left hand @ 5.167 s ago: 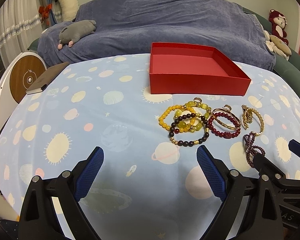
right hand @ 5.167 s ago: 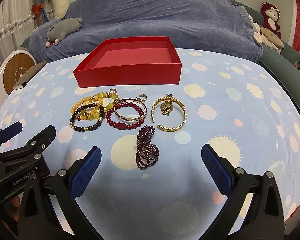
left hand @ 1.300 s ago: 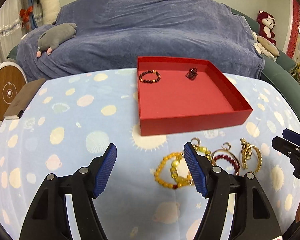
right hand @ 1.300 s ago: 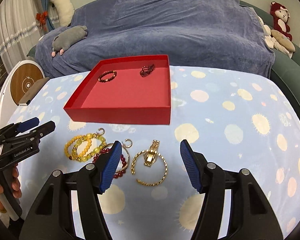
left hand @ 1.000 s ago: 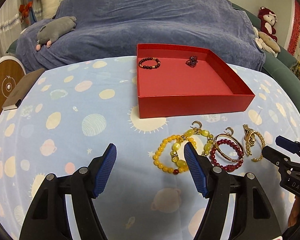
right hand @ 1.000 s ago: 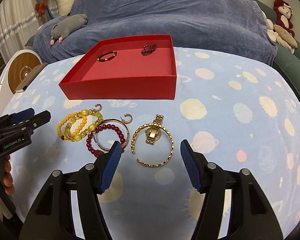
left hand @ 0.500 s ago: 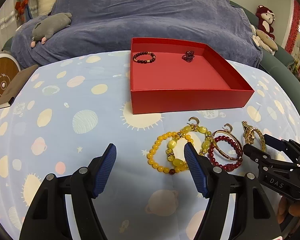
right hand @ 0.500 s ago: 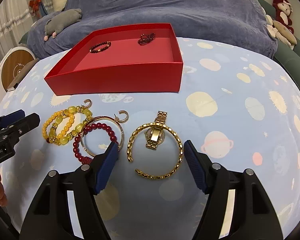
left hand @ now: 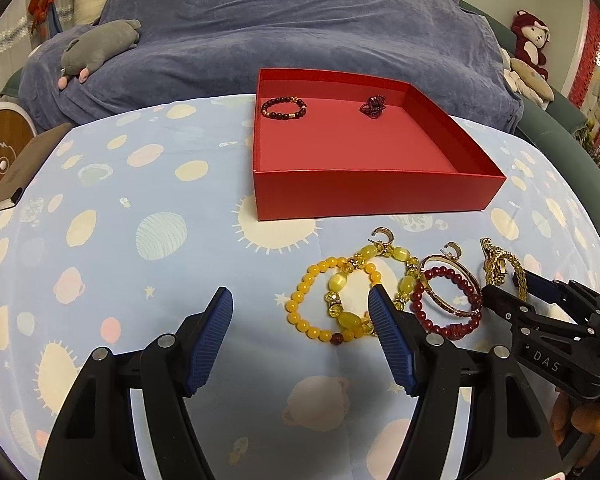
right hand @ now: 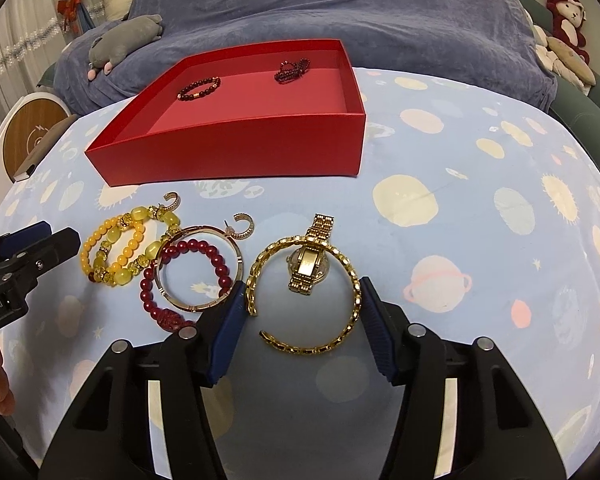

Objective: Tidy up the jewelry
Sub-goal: 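Grasp the thin gold bangle with the left tool while the right tool grasps the twisted gold bangle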

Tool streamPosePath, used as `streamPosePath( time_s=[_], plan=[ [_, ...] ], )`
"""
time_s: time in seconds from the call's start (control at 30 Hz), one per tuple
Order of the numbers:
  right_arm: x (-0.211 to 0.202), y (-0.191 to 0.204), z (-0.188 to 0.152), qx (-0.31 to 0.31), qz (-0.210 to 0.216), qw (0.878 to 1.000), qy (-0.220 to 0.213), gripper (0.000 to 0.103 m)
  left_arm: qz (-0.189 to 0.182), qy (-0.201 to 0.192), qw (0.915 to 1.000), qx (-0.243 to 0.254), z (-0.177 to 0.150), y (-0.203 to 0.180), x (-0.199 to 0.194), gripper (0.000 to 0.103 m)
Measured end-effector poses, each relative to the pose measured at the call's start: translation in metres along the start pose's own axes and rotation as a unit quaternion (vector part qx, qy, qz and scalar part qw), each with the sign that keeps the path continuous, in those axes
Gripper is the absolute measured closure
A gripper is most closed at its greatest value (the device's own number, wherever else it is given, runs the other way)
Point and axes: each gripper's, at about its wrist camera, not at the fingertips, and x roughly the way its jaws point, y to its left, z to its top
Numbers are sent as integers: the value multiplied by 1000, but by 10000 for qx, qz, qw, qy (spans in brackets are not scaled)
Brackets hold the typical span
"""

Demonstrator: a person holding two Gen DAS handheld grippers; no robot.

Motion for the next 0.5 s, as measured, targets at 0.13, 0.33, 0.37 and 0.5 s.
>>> streamPosePath(
  time_s=[0.13,0.33,0.37,0.5],
  plan=[
    [-3,-1,-2,-3,12,10000,-16,50,-51,13,10000,3,0,-3,1,37],
    [-15,-4,-2,40,40,10000,-73,50,-159,36,9998,100,-2,-17,3,37],
    [-17,-5,-3,55,59,9999,-62,50,-190,40,9997,118,-2,-21,4,36],
    [-26,-8,-8,18,59,9999,-98,50,-433,72,9988,201,-3,-39,7,36]
  ],
)
